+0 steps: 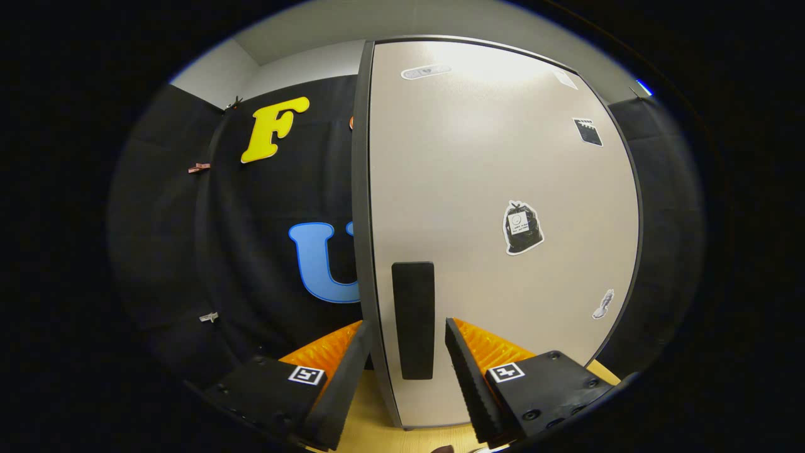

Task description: Open the shoe cabinet door, grab the shoes and put them into the shoe cabinet, then close the shoe cabinet door.

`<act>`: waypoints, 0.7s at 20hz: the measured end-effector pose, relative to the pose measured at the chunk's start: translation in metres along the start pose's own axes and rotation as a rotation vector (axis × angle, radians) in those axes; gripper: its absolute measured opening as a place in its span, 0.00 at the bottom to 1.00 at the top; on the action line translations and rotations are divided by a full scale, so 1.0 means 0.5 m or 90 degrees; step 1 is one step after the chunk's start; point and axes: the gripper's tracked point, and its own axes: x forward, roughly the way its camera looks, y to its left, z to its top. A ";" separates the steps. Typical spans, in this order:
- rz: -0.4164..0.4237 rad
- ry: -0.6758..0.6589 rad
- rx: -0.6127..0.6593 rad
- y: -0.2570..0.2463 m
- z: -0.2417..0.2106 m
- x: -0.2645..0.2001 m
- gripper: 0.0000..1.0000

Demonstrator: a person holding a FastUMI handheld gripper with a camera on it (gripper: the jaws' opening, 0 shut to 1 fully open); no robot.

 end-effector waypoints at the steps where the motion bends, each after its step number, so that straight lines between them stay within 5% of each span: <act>1: -0.011 0.001 -0.002 -0.005 -0.005 0.010 0.76; 7: -0.047 0.004 0.017 -0.021 -0.020 0.036 0.37; 14: -0.039 0.015 -0.006 -0.018 -0.022 0.028 0.19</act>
